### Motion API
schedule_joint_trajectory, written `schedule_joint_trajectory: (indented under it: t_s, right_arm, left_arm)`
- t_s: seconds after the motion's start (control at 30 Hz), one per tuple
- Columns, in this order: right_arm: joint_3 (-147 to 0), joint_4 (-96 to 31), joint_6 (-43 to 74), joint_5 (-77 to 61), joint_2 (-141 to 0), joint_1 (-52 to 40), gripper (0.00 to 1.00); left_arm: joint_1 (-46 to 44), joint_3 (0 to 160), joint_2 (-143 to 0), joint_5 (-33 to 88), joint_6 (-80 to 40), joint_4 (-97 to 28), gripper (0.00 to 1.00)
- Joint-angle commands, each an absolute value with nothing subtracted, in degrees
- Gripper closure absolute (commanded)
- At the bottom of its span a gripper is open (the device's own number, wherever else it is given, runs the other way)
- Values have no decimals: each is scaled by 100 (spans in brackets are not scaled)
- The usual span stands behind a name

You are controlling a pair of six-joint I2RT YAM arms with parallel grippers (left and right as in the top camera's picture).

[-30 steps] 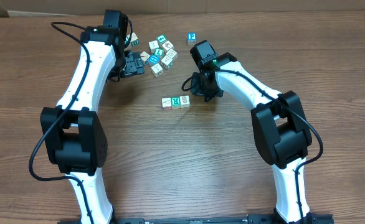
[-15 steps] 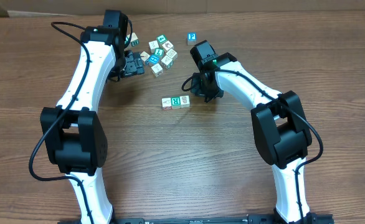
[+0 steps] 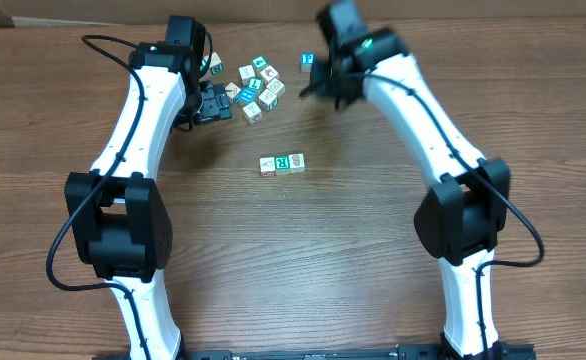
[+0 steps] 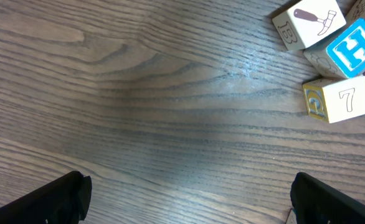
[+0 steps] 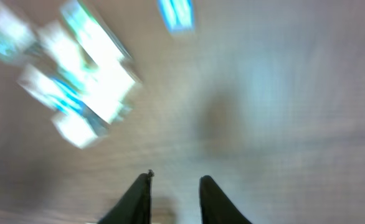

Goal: Form a horizontal line
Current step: 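Raise the right arm and move it up toward the block pile, then lower the open right gripper over the teal 'P' block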

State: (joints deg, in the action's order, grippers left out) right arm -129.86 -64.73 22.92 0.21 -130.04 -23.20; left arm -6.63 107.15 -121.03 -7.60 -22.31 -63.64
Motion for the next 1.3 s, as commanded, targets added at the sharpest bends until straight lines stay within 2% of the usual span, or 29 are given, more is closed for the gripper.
schedule_joint_trajectory:
  t_s: [0.0, 0.03, 0.1, 0.17, 0.33, 0.5, 0.73, 0.9, 1.27]
  right_arm:
    - [-13716, -6263, 2088, 38, -12890, -2340, 67]
    - [-13723, -6099, 2091, 38, -12890, -2346, 63]
    - [-13719, -5723, 2091, 38, -12925, -2344, 48]
    - [-13716, -5422, 2091, 38, -13010, -2344, 40]
    - [-13716, -4700, 2091, 93, -13375, -2344, 25]
    - [-13716, -4125, 2038, 731, -13802, -2344, 17]
    - [-13716, -3277, 1179, 1052, -14540, -2333, 11]
    - [-13716, -2777, 1144, 1074, -14991, -2263, 11]
    - [-13716, -2552, 1144, 1076, -15616, -2235, 22]
  left_arm:
    - [-639, 10794, -11990, -808, -2226, -6366, 0]
    - [-639, 10794, -11990, -808, -2226, -6366, 0]
    - [-639, 10794, -11990, -808, -2226, -6366, 0]
    - [-639, 10794, -11990, -808, -2226, -6366, 0]
    - [-639, 10794, -11987, -808, -2226, -6366, 0]
    - [-639, 10794, -11990, -808, -2226, -6366, 0]
    - [-639, 10794, -11990, -808, -2226, -6366, 0]
    - [-639, 10794, -11987, -808, -2226, -6366, 1]
    - [-639, 10794, -11987, -808, -2226, -6366, 0]
